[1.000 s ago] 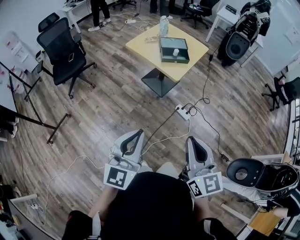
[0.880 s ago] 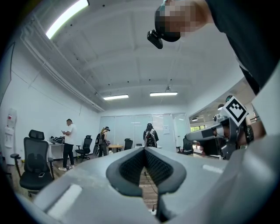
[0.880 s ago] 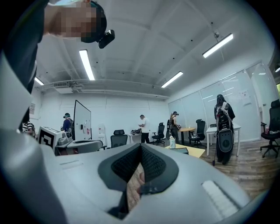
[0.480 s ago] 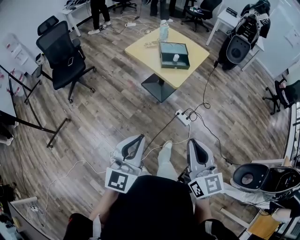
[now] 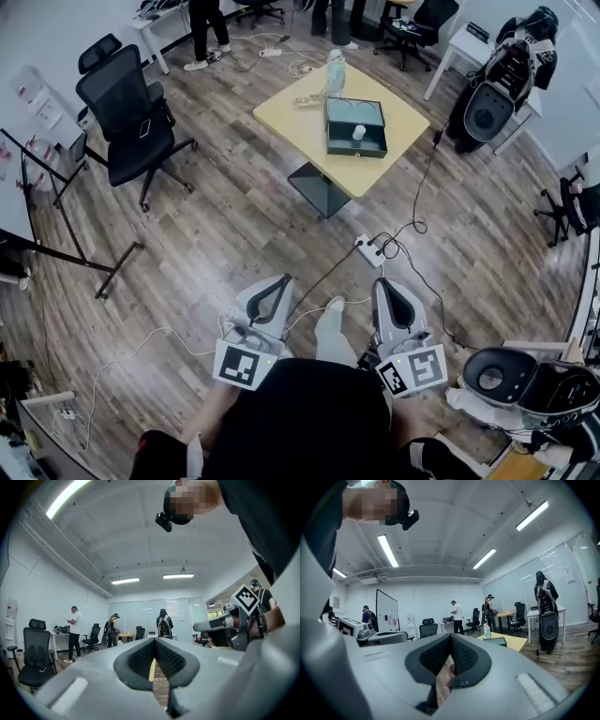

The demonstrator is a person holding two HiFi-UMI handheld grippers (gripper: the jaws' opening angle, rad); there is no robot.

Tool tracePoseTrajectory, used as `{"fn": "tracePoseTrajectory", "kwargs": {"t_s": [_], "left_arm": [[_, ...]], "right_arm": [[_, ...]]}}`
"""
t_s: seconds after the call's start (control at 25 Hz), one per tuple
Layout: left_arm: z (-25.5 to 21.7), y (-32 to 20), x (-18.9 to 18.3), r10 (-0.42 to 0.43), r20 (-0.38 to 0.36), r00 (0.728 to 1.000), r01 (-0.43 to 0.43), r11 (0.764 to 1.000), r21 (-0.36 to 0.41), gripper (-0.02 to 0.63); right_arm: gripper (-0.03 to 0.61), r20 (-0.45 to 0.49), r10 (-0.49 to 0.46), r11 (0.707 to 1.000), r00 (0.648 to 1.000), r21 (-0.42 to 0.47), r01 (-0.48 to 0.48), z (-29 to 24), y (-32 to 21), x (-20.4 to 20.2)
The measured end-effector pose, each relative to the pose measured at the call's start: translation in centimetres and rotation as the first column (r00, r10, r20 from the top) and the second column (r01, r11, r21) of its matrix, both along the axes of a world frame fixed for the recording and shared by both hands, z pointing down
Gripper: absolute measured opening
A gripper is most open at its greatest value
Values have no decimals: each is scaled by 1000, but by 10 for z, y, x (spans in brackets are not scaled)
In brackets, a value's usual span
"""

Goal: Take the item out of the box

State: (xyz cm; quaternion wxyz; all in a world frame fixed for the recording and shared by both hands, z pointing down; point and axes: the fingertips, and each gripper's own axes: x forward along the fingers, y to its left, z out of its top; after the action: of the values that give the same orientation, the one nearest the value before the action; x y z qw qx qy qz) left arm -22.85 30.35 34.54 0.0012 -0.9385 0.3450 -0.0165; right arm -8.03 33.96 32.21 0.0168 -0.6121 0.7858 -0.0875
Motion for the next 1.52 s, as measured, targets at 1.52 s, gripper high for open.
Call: {"fn": "tracePoseTrajectory", "kwargs": {"t_s": [1.52], "left_arm": [[-12,-153,177,-101,18,995,101,995,9,0]], "right_arm": [[3,69,-54,998,996,-16,55,6,-153,190]]}}
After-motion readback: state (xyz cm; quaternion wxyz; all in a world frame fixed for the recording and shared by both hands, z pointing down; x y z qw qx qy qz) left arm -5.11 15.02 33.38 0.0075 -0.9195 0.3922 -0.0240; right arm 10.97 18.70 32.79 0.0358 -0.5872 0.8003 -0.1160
